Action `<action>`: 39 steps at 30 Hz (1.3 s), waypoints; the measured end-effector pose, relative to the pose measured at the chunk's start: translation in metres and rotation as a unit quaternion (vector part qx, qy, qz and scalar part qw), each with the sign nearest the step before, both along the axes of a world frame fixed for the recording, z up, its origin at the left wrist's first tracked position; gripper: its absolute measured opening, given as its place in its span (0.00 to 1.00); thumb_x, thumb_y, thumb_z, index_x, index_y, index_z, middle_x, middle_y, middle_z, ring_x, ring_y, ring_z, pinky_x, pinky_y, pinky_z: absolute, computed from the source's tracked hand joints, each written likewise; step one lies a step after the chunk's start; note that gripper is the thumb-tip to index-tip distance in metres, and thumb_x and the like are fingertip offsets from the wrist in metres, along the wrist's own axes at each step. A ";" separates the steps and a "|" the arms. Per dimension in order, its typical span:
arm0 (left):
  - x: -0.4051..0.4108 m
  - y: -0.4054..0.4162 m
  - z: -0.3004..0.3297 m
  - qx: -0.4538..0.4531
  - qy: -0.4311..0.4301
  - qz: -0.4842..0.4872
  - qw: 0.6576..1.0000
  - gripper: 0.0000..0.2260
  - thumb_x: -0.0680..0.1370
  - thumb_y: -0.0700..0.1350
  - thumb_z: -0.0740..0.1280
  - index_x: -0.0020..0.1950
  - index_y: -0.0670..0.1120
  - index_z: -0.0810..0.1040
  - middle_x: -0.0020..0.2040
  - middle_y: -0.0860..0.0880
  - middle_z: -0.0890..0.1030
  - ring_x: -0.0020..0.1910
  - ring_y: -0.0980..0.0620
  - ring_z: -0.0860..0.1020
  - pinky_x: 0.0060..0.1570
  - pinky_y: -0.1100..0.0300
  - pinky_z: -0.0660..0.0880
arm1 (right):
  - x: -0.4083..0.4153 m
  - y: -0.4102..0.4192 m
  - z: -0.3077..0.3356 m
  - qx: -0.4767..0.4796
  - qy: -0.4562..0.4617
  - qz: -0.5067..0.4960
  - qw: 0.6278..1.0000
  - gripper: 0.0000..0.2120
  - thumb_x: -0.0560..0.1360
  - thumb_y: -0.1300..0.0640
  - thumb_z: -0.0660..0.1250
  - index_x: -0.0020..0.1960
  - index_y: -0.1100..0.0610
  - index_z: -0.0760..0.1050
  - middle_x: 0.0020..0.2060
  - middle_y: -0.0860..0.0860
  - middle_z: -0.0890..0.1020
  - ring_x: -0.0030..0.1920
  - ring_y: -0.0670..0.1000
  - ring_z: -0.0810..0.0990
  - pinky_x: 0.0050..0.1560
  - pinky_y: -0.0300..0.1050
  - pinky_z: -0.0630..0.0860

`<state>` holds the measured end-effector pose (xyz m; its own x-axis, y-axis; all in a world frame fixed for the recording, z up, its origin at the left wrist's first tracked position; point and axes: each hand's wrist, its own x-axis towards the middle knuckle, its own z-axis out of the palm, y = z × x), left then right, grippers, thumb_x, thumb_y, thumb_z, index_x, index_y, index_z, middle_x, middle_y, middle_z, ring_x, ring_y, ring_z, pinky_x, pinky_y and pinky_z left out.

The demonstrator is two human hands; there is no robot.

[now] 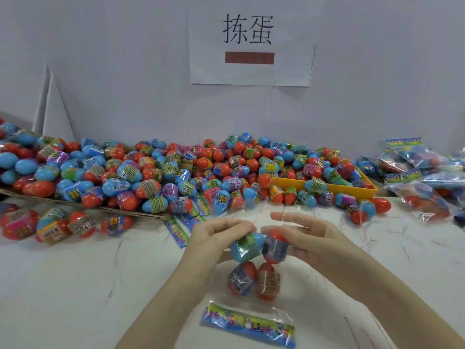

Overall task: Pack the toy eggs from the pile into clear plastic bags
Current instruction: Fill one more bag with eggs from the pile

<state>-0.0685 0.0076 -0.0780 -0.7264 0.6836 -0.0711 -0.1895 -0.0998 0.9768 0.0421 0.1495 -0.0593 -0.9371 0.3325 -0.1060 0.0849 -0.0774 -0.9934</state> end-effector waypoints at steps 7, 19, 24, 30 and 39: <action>-0.006 -0.009 0.004 -0.009 0.020 -0.075 0.997 0.14 0.61 0.54 0.71 0.39 0.47 0.85 0.42 0.47 0.85 0.39 0.54 0.83 0.33 0.66 0.77 | 0.002 0.005 -0.003 -0.004 0.013 -0.063 0.998 0.15 0.62 0.55 0.69 0.47 0.59 0.81 0.42 0.56 0.85 0.42 0.51 0.84 0.37 0.35 0.78; -0.008 -0.015 0.007 -0.004 -0.002 -0.086 0.996 0.09 0.61 0.42 0.72 0.39 0.46 0.86 0.43 0.46 0.85 0.42 0.52 0.84 0.36 0.64 0.78 | 0.004 0.000 -0.004 0.023 -0.011 -0.052 0.998 0.13 0.57 0.52 0.73 0.40 0.55 0.84 0.40 0.55 0.85 0.40 0.50 0.84 0.38 0.37 0.79; -0.003 -0.011 0.007 0.004 0.017 -0.084 0.996 0.07 0.61 0.44 0.71 0.36 0.47 0.85 0.42 0.47 0.85 0.41 0.54 0.83 0.36 0.64 0.78 | 0.000 -0.007 -0.008 0.015 0.019 -0.083 0.996 0.10 0.57 0.54 0.71 0.38 0.53 0.81 0.38 0.52 0.84 0.38 0.48 0.82 0.36 0.40 0.78; -0.006 -0.010 0.005 -0.013 0.027 -0.069 0.997 0.03 0.67 0.39 0.71 0.37 0.44 0.85 0.44 0.48 0.85 0.42 0.54 0.83 0.36 0.64 0.78 | -0.003 -0.008 -0.012 -0.002 0.036 -0.102 0.994 0.06 0.67 0.63 0.70 0.33 0.55 0.82 0.36 0.55 0.84 0.34 0.48 0.82 0.33 0.37 0.78; -0.018 -0.019 0.006 -0.028 -0.009 -0.071 0.997 0.10 0.60 0.46 0.73 0.39 0.47 0.86 0.42 0.49 0.85 0.40 0.55 0.83 0.35 0.64 0.78 | 0.004 0.003 -0.011 -0.009 0.024 -0.043 0.999 0.10 0.58 0.57 0.72 0.39 0.56 0.85 0.41 0.57 0.85 0.40 0.51 0.84 0.36 0.36 0.79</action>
